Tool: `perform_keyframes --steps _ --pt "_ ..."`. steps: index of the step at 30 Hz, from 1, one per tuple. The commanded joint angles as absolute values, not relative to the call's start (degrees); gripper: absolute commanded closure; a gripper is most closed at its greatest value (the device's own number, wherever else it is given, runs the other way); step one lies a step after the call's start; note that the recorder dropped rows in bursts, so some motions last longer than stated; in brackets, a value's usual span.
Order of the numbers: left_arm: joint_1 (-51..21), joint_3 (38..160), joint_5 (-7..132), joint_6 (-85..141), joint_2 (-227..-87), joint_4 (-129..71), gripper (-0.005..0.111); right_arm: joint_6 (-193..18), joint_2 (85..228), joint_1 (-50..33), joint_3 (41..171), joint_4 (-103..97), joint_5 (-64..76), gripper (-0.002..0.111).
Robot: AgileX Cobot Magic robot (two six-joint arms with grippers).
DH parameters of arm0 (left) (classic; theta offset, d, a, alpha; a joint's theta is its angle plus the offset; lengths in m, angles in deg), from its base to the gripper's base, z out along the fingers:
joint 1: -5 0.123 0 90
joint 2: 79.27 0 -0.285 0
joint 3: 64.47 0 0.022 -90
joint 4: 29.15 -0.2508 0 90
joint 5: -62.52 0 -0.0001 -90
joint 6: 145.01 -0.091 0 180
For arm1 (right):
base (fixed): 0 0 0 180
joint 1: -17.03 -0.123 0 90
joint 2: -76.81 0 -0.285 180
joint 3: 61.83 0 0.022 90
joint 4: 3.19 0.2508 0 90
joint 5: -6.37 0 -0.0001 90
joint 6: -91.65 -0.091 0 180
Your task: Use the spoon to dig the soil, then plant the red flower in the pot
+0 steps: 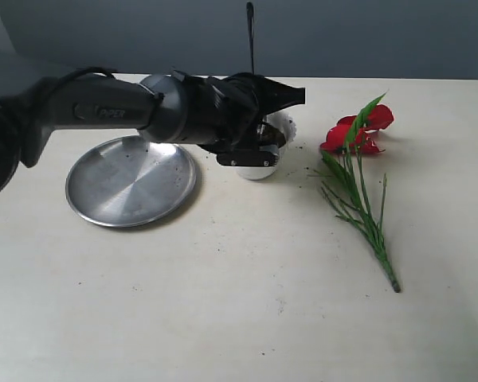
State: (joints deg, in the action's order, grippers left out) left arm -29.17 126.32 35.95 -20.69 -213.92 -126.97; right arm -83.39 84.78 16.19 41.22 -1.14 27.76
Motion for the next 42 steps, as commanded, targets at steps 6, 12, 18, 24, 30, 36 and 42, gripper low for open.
perform_keyframes --steps 6,12,18,24,30,36,42 --pt "-29.92 125.10 37.22 -20.62 -214.71 -121.23 0.106 -83.33 84.60 16.34 40.95 -1.15 27.06 0.108" --pt "-31.00 124.47 36.01 -20.62 -214.10 -120.60 0.106 -83.33 84.60 16.34 40.95 -1.15 27.06 0.108" --pt "-31.62 124.47 34.22 -20.62 -212.42 -120.88 0.106 -83.33 84.60 16.34 40.95 -1.15 27.06 0.108" --pt "-31.62 124.47 30.36 -20.62 -210.95 -123.84 0.106 -83.33 84.60 16.34 40.95 -1.31 27.06 0.108" --pt "-31.62 124.47 30.19 -20.48 -210.17 -128.79 0.106 -83.33 84.60 16.34 40.95 -1.31 27.06 0.108" --pt "-29.57 124.47 34.50 -20.22 -210.68 -129.09 0.106 -83.33 84.60 16.34 40.95 -1.31 27.06 0.108" --pt "-27.61 124.47 38.89 -17.89 -210.70 -129.09 0.106 -83.33 84.60 16.34 40.95 -1.13 27.06 0.108"
